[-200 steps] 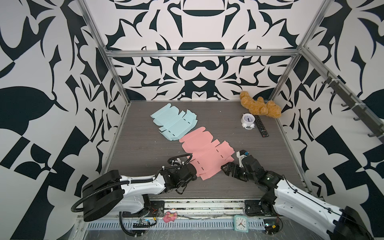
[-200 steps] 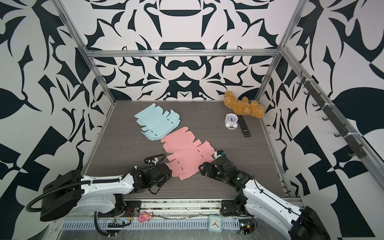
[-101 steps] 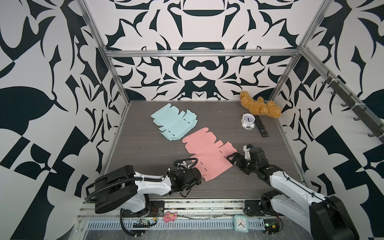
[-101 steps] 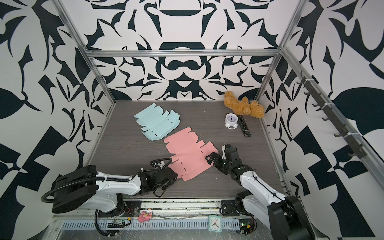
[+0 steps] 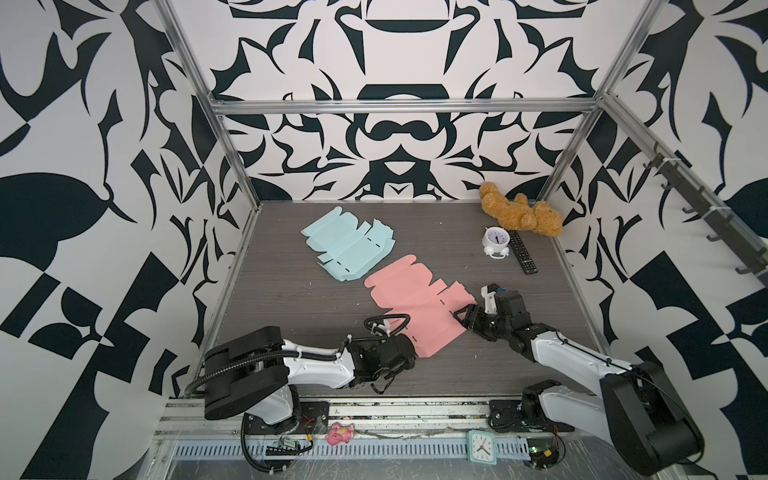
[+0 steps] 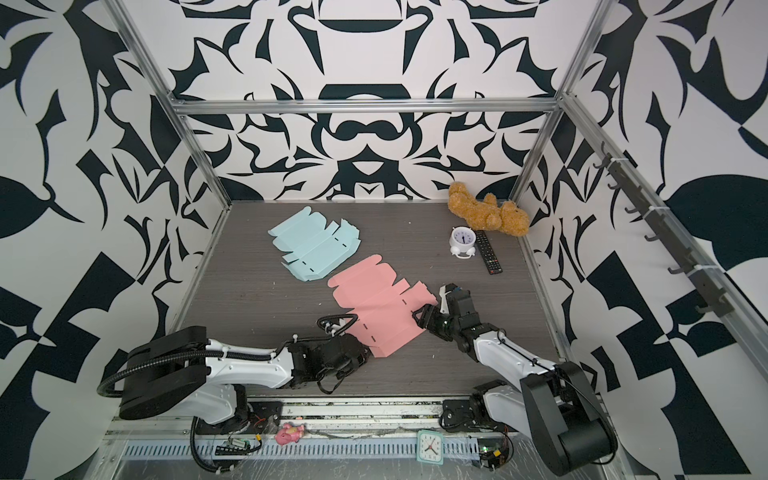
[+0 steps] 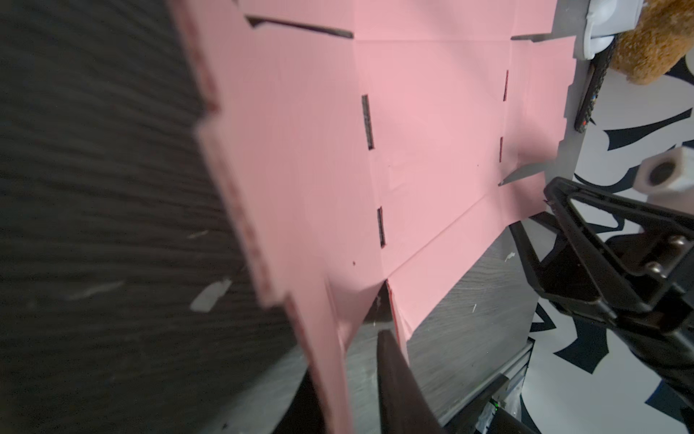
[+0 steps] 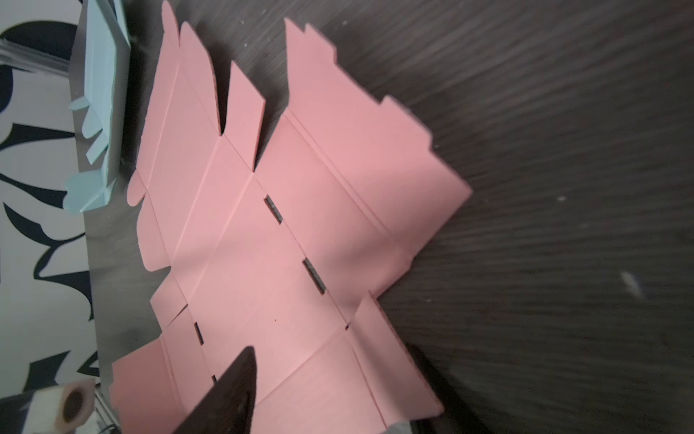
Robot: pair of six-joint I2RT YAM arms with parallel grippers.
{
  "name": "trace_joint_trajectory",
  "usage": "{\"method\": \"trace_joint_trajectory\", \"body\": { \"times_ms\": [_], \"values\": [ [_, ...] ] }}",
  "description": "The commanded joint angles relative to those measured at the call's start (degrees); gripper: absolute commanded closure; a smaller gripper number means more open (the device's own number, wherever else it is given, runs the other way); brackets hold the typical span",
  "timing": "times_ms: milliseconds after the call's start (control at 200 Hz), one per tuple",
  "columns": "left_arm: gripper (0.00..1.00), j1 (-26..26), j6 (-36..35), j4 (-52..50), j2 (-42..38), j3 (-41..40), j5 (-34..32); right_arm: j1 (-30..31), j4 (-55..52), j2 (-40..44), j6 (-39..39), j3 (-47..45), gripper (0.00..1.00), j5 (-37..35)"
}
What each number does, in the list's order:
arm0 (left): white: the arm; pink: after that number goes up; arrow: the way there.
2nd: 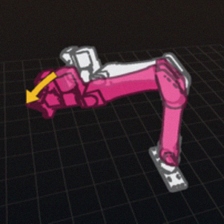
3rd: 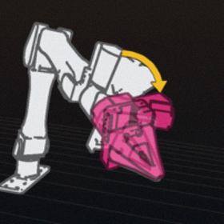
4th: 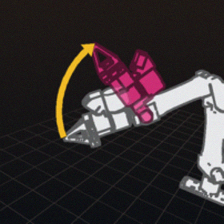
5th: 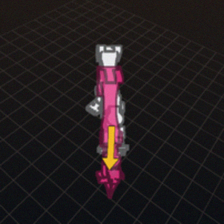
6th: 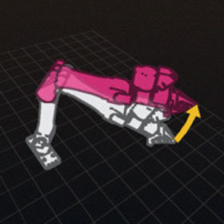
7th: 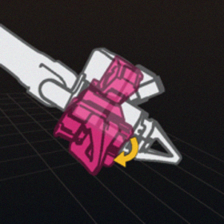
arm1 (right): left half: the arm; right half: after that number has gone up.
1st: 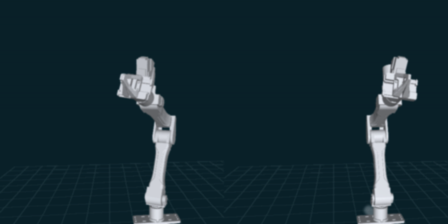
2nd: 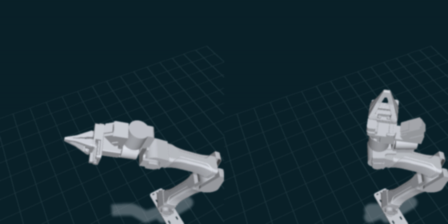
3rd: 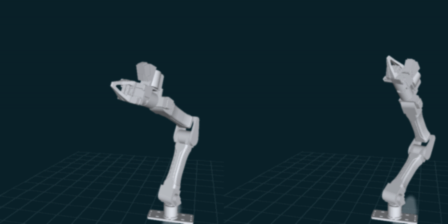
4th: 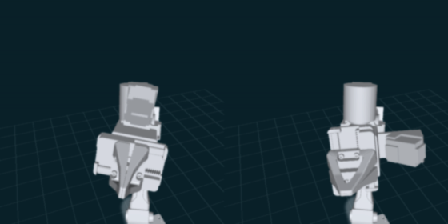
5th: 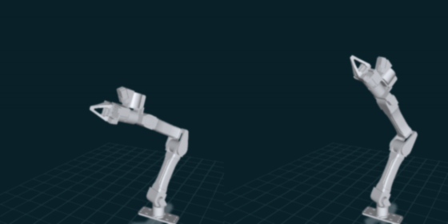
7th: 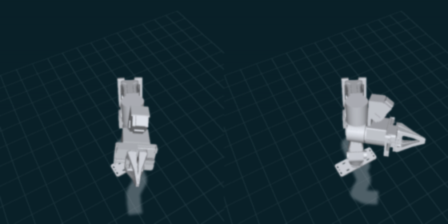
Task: Assemble paper box
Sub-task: Rotate the paper box at the center of the table.
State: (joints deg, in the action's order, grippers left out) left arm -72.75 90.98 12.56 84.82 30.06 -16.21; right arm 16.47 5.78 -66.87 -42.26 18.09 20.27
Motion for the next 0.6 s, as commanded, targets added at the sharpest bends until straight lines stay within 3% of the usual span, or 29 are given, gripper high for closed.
{"method": "trace_joint_trajectory", "body": {
  "times_ms": [0, 150, 250, 420, 595],
  "values": [
    [0.75, -0.4, -2.8, -1.6, -1.1, 0.2, 1.2, -0.1, -3.4, -1.1, 2.5, 1.3, 0.44, -2.8],
    [0.72, -0.6, -6.9, -4.1, -1.7, 0.5, 3.8, -0.1, -4.7, -0.9, 4.6, 1.8, 0.56, -4.8],
    [0.7, -1.6, -10.8, -11.7, -1.9, 3.9, 3.3, -0.1, -5.1, -1.5, 5.6, 2.1, 0.64, -5.0],
    [0.71, -3.8, -16.9, -22.7, -2.5, 8.7, 2.0, -0.1, -5.1, -1.0, 5.6, 2.2, 0.7, -6.3],
    [0.74, -5.7, -22.3, -27.6, -6.9, 7.9, 2.1, -0.1, -6.4, -0.3, 5.7, 2.7, 0.77, -6.9]
  ]
}}
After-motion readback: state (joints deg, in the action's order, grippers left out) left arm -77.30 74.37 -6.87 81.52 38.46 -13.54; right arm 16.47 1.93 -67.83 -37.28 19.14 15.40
